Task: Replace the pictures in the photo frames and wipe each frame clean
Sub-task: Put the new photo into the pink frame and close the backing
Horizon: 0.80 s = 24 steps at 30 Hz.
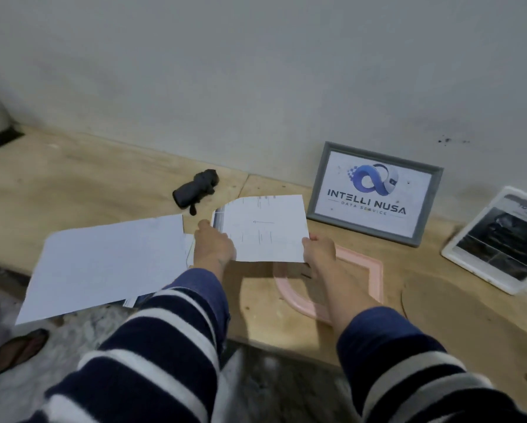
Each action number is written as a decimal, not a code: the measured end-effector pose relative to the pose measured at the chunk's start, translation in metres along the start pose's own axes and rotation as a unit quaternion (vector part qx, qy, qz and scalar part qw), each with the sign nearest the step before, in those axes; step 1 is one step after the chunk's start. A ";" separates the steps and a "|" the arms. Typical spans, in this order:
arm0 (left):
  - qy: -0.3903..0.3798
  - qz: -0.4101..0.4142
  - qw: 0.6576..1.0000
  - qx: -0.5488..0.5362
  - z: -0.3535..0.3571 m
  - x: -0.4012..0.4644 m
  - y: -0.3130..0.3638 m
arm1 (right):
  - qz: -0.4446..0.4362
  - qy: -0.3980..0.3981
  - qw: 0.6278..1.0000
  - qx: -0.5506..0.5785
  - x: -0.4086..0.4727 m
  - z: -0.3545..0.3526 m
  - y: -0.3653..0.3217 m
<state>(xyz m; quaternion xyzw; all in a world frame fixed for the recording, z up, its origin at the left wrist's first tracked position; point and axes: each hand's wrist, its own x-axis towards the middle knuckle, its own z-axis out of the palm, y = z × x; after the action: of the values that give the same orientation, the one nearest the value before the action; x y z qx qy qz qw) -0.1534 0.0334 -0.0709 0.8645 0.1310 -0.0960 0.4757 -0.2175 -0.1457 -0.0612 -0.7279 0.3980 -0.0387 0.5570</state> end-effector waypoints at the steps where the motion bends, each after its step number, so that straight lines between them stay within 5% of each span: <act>1: 0.004 0.001 1.000 -0.003 -0.014 0.009 -0.004 | -0.001 -0.005 1.000 -0.002 0.001 0.016 -0.007; 14: 0.035 -0.021 0.997 0.065 -0.155 0.142 -0.054 | 0.006 -0.058 0.998 0.021 0.006 0.214 -0.077; 24: -0.004 0.092 0.949 0.302 -0.179 0.208 -0.086 | 0.062 -0.061 0.994 0.061 0.028 0.329 -0.093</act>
<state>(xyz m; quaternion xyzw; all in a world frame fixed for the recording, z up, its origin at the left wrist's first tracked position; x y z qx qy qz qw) 0.0238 0.2575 -0.1056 0.9756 0.0143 -0.0902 0.1996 0.0157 0.0990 -0.1178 -0.6672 0.4046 0.0166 0.6252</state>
